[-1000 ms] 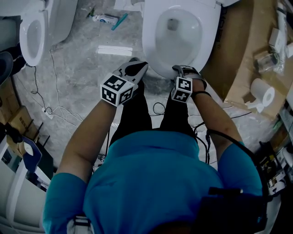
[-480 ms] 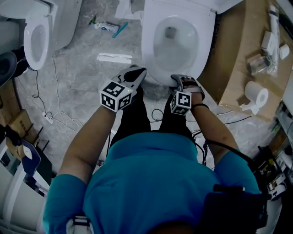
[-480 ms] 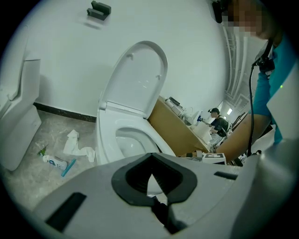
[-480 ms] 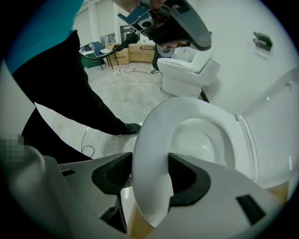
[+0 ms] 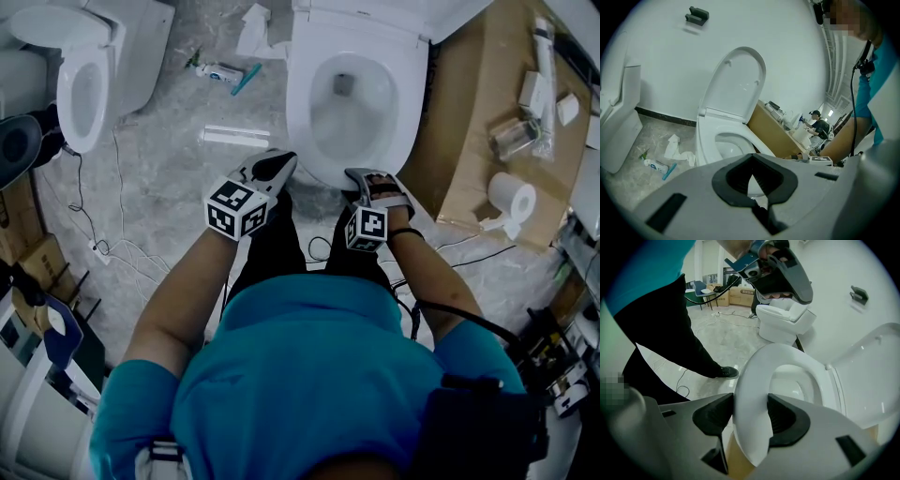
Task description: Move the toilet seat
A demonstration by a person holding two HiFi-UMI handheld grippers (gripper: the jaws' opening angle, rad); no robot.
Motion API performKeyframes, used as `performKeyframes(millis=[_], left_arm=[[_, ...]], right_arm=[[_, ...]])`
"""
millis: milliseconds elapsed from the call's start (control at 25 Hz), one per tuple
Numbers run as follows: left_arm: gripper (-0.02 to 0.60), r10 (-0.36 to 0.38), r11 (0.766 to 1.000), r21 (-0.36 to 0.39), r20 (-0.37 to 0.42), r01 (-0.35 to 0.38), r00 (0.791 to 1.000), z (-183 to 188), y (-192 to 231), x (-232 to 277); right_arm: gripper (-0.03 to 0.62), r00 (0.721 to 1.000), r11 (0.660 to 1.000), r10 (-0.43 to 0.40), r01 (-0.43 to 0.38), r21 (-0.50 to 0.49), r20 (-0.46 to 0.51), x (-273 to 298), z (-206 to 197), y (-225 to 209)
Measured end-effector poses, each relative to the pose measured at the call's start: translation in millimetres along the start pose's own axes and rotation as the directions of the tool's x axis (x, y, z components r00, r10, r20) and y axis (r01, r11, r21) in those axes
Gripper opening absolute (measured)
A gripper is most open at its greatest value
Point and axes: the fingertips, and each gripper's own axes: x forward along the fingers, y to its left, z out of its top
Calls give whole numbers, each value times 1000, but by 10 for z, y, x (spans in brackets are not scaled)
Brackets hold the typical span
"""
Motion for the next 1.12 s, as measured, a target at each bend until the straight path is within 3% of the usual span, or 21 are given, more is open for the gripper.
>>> performKeyframes(millis=[1120], left_arm=[[3,0,999,32,86,-3,996,603,-299,-321]], right_arm=[[177,990,992,-123,124,-7,64,-836,270,-448]])
